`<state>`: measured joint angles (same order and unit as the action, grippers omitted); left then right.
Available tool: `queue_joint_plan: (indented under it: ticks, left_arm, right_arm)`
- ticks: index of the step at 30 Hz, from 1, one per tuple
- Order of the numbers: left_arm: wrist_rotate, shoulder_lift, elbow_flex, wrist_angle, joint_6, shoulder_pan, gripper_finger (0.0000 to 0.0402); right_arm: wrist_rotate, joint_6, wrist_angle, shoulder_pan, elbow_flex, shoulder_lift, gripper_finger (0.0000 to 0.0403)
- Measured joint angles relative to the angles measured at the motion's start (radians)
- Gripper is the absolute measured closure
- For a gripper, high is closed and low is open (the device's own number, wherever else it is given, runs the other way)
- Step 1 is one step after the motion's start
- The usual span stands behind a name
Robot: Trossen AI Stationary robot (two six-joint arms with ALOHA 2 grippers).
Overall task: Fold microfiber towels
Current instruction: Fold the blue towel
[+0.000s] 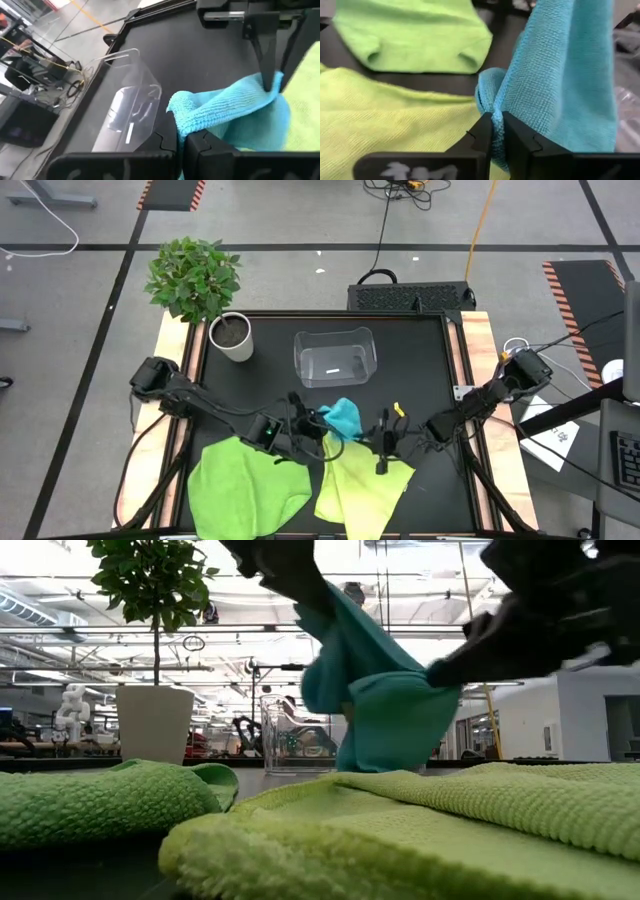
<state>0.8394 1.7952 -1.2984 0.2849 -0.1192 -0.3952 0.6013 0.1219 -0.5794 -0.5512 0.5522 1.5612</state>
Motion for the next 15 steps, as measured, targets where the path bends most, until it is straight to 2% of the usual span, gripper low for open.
queue_joint_plan:
  ticks: [4, 7, 15]
  left_arm:
    - [-0.008, 0.034, 0.0, -0.081, 0.073, 0.01, 0.0401]
    - [-0.06, 0.041, -0.001, -0.122, 0.096, 0.027, 0.0401]
    - [-0.121, 0.044, -0.001, -0.108, 0.105, 0.063, 0.0401]
  right_arm:
    - [-0.001, 0.035, 0.009, -0.027, -0.011, 0.0, 0.0341]
    - [-0.001, 0.069, 0.014, -0.038, -0.011, 0.0, 0.0312]
    - [0.025, 0.082, 0.014, -0.041, -0.011, 0.0, 0.0235]
